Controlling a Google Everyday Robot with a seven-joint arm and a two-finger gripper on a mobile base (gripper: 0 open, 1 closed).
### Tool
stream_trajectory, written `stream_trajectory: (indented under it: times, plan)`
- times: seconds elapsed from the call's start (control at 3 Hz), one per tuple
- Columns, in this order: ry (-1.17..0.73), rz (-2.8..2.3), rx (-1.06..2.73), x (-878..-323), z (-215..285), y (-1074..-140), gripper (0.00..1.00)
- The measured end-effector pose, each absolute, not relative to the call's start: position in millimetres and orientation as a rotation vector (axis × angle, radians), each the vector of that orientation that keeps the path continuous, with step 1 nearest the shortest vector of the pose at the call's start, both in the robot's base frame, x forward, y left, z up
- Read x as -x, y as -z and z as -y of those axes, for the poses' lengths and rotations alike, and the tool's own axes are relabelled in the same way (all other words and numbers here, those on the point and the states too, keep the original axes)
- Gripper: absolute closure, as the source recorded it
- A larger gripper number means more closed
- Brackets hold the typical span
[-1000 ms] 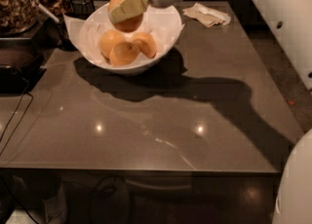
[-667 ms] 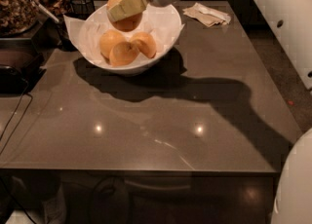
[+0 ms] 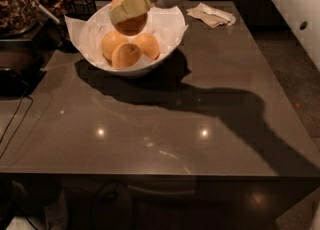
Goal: Pick orange from white bowl
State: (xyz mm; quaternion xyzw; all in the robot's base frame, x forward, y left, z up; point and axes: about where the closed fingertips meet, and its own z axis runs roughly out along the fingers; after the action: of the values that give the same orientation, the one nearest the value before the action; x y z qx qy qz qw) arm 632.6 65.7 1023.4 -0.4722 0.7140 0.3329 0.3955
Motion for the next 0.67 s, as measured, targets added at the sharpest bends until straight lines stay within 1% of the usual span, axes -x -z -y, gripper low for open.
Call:
stream_trajectory:
  times: [0.67]
  plan:
    - [-0.838,-1.881,1.097,-589.1,-59.6,-1021.3,1.00]
